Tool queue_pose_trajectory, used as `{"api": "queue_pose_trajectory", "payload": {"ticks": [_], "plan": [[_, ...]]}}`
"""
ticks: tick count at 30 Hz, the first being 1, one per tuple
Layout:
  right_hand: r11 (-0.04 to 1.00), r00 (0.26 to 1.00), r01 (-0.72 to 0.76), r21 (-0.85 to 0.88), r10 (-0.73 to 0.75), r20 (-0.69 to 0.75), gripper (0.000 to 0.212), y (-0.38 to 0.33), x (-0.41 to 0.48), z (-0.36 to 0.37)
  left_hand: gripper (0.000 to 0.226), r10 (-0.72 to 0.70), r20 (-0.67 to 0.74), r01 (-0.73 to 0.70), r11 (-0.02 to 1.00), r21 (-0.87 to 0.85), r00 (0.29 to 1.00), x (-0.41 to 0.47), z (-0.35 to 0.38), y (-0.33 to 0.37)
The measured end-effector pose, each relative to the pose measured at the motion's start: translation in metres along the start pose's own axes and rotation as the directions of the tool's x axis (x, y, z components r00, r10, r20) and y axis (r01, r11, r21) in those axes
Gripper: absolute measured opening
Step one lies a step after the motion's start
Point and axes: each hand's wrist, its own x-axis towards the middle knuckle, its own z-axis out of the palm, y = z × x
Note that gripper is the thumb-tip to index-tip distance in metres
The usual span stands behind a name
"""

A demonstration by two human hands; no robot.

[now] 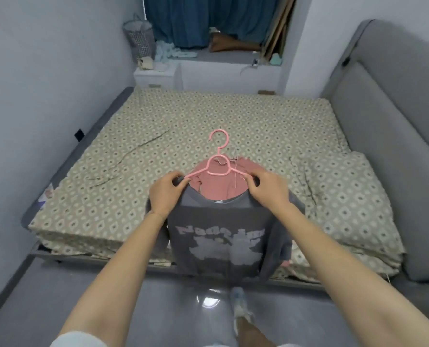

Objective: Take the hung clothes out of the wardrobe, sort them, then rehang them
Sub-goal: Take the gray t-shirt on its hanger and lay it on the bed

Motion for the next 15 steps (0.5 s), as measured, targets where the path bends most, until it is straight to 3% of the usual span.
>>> {"api": "queue_pose_trajectory", "payload": {"ticks": [8,15], "plan": [[0.998,0.998,-0.061,0.034,0.062,-0.002,0.026,0.064,0.094,0.013,0.019,0.017,0.063,-0.016,1.0,-0.019,0.998,0.107,0.078,0.023],[0.994,0.995,-0.064,0.084,0.057,0.088,0.025,0.108,0.184,0.047,0.021,-0.084,0.118,0.087,0.996,-0.021,0.99,0.188,0.143,0.015]]}}
